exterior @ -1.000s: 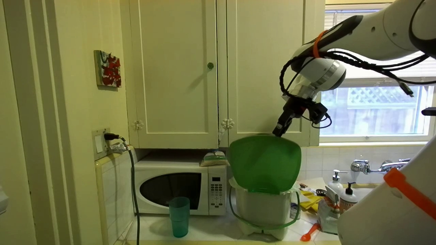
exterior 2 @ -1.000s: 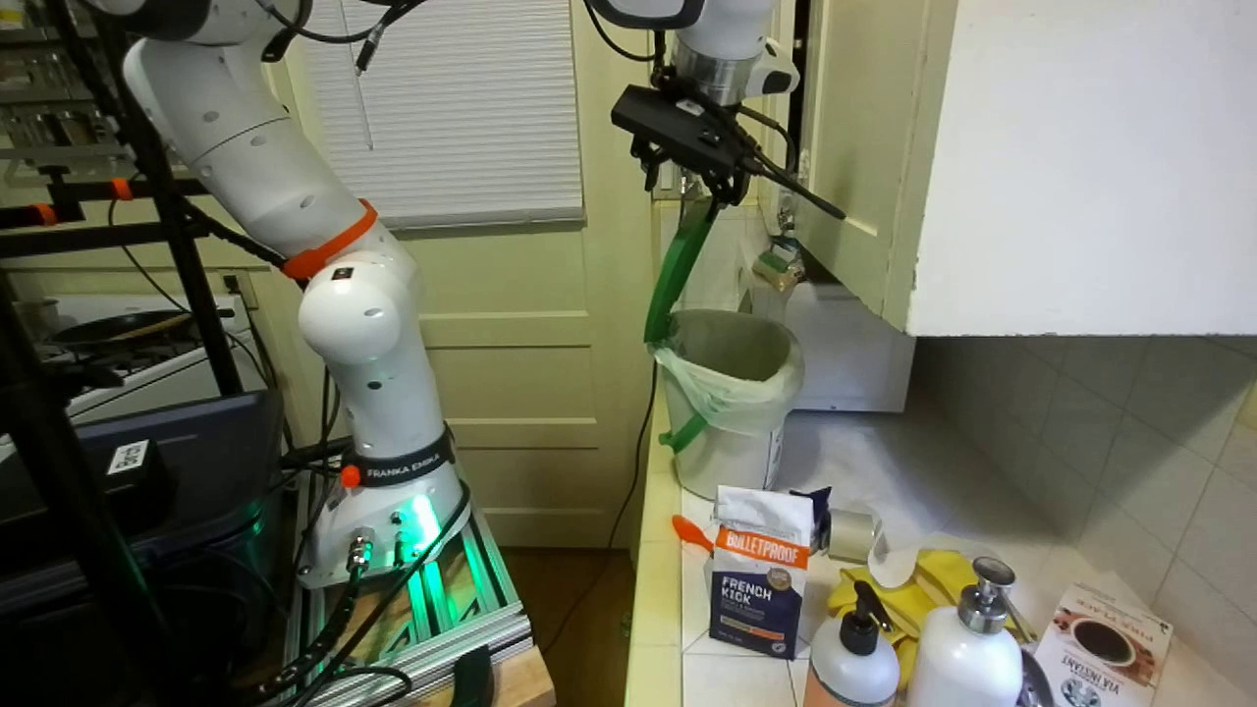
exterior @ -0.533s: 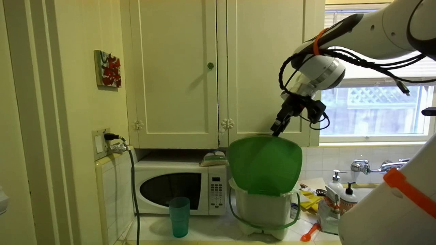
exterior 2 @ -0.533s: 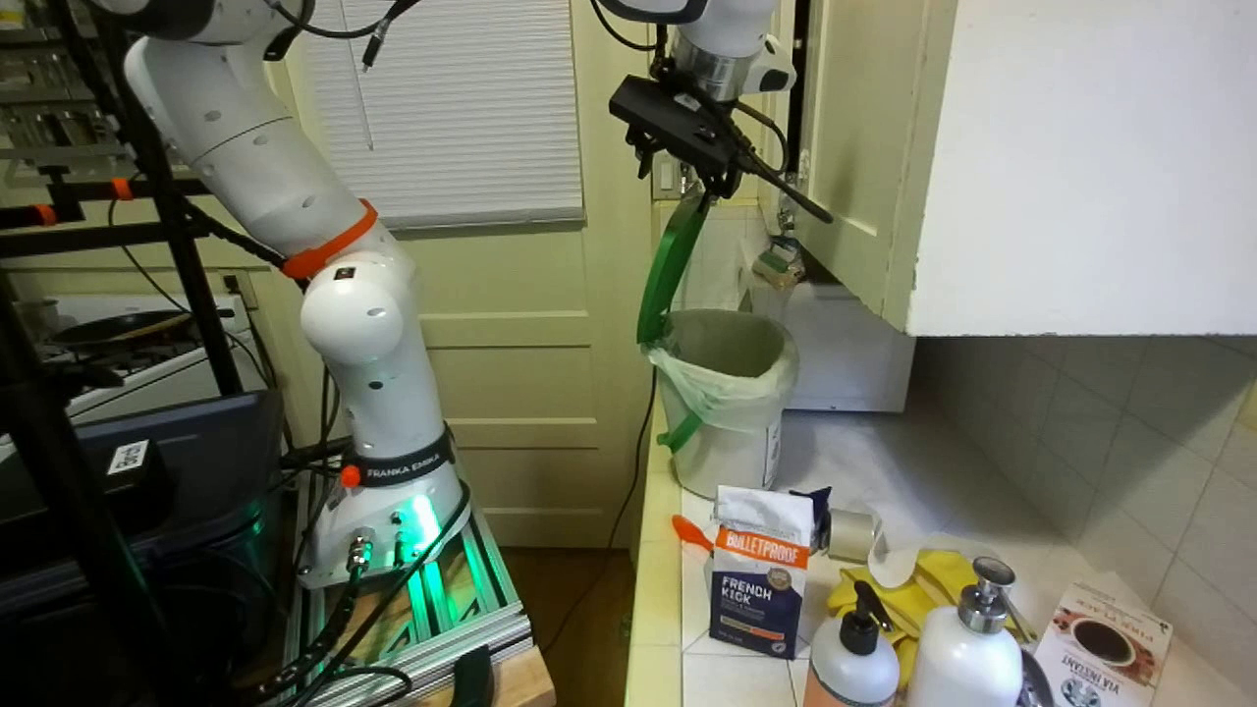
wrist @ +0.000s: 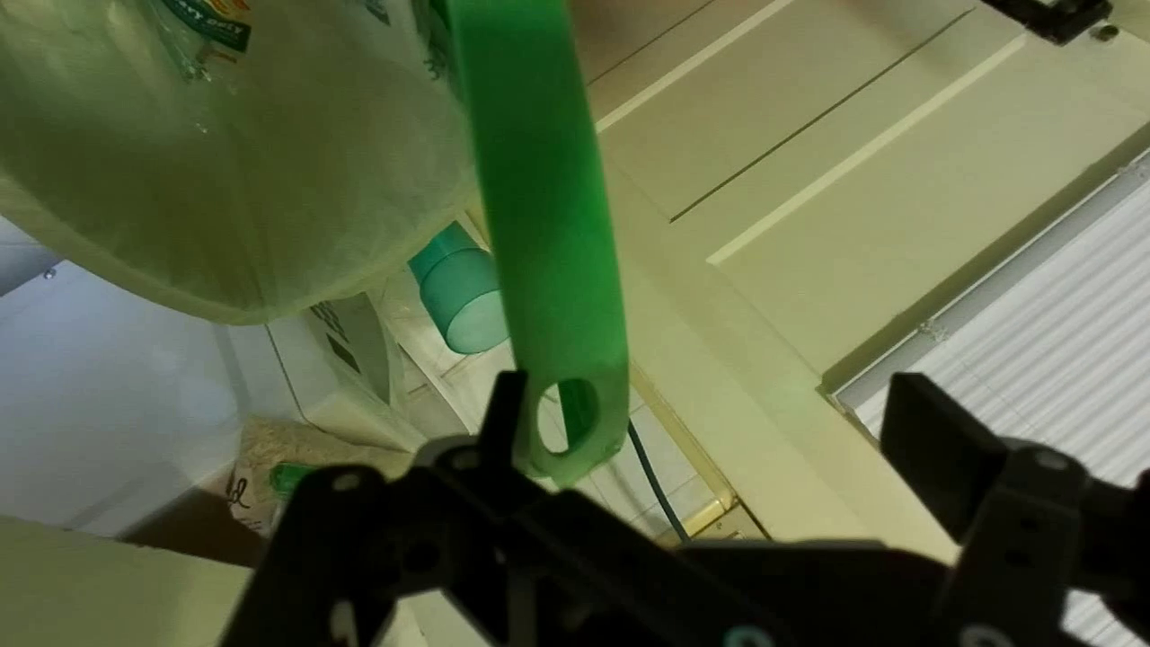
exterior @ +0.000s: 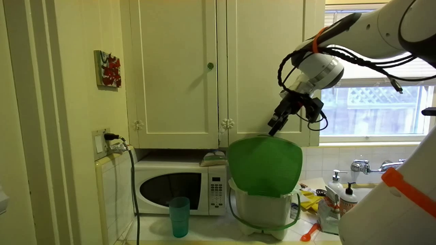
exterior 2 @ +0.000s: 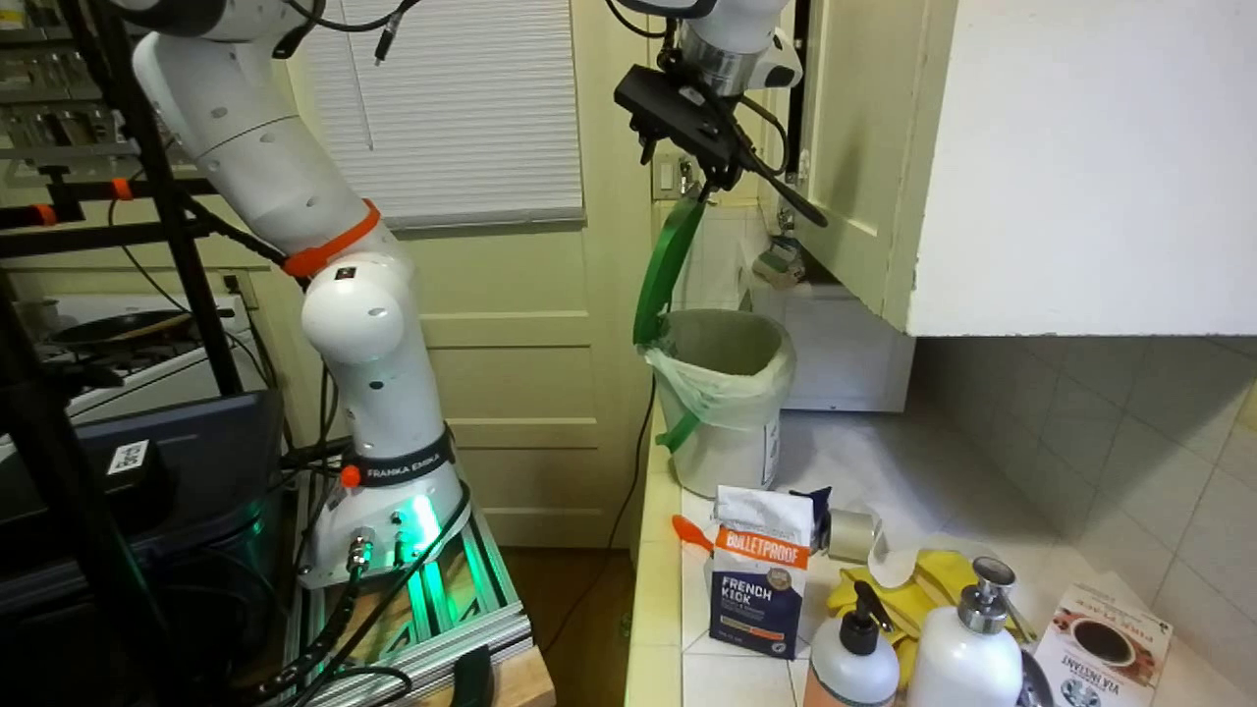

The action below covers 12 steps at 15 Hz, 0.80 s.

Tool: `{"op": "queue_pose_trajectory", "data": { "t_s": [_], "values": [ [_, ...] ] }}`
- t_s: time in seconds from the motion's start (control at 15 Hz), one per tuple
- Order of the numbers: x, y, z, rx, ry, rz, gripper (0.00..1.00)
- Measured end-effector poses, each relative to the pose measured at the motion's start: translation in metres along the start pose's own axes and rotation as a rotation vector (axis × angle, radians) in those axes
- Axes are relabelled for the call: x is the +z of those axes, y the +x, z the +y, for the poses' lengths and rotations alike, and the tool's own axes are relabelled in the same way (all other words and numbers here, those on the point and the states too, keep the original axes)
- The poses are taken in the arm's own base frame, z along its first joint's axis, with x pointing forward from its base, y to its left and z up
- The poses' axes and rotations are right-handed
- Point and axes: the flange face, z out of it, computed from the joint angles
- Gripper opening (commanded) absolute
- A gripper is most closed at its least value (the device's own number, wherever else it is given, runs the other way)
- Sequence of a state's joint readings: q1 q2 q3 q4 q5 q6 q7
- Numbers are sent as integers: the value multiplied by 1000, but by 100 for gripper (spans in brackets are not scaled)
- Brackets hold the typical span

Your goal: Open the trash can

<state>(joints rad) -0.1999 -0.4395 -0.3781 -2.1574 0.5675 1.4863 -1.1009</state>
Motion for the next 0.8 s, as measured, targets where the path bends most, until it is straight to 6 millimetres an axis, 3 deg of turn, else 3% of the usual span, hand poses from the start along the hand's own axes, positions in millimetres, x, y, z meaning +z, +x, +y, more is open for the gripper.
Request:
{"op": "queue_pose_trajectory", "data": {
  "t_s": [0.33,0.8],
  "values": [
    [4,2,6,21,2,-10,100],
    [0,10,-3,-6,-23,-5,100]
  ]
}}
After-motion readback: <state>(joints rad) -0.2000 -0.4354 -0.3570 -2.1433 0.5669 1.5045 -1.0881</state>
